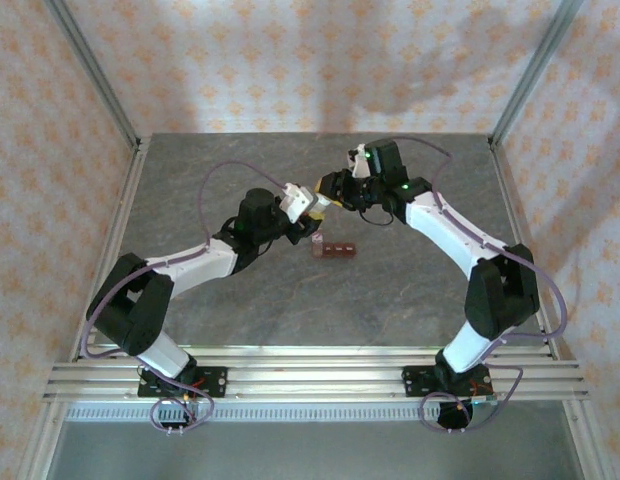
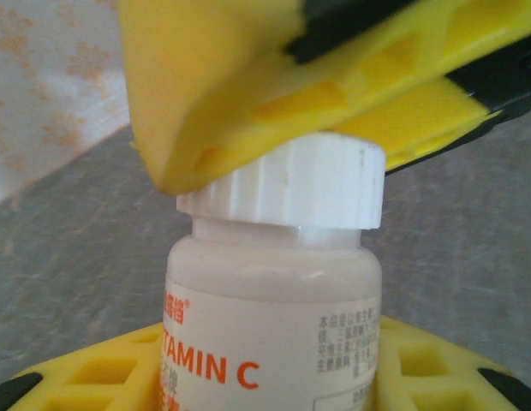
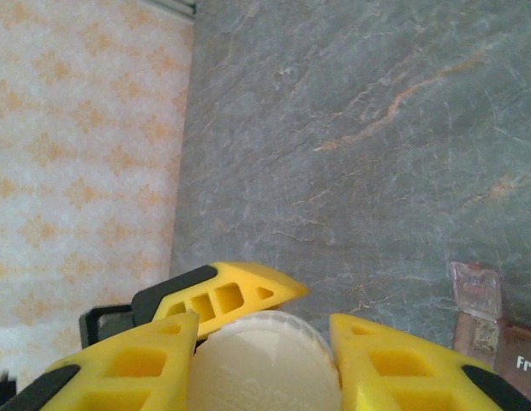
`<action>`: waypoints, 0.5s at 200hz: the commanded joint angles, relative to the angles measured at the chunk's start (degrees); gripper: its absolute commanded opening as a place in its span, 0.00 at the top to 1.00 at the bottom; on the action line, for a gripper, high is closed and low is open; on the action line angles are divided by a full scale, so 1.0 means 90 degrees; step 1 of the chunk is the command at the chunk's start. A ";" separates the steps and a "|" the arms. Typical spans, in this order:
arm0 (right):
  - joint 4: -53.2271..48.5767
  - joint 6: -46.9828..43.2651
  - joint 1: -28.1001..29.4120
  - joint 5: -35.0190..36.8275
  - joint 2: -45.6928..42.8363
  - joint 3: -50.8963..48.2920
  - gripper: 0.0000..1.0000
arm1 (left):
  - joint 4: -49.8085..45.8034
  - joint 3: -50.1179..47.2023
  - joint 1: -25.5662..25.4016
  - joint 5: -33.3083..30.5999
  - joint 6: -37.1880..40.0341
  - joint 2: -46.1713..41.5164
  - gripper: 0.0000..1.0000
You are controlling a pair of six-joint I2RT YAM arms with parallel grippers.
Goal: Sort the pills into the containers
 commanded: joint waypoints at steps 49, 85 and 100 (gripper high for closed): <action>-0.0028 -0.1423 -0.0286 -0.0668 -0.0208 -0.0118 0.53 | 0.1247 0.0188 0.0407 0.1528 -0.1683 -0.0007 1.00; -0.0211 -0.0877 -0.0404 -0.0512 -0.0504 0.0059 0.30 | 0.0489 0.0239 0.0367 0.0759 -0.0772 -0.0088 1.00; -0.0299 -0.0619 -0.0474 -0.0415 -0.0658 0.0073 0.26 | 0.0354 0.0131 0.0308 0.0347 -0.0311 -0.0166 1.00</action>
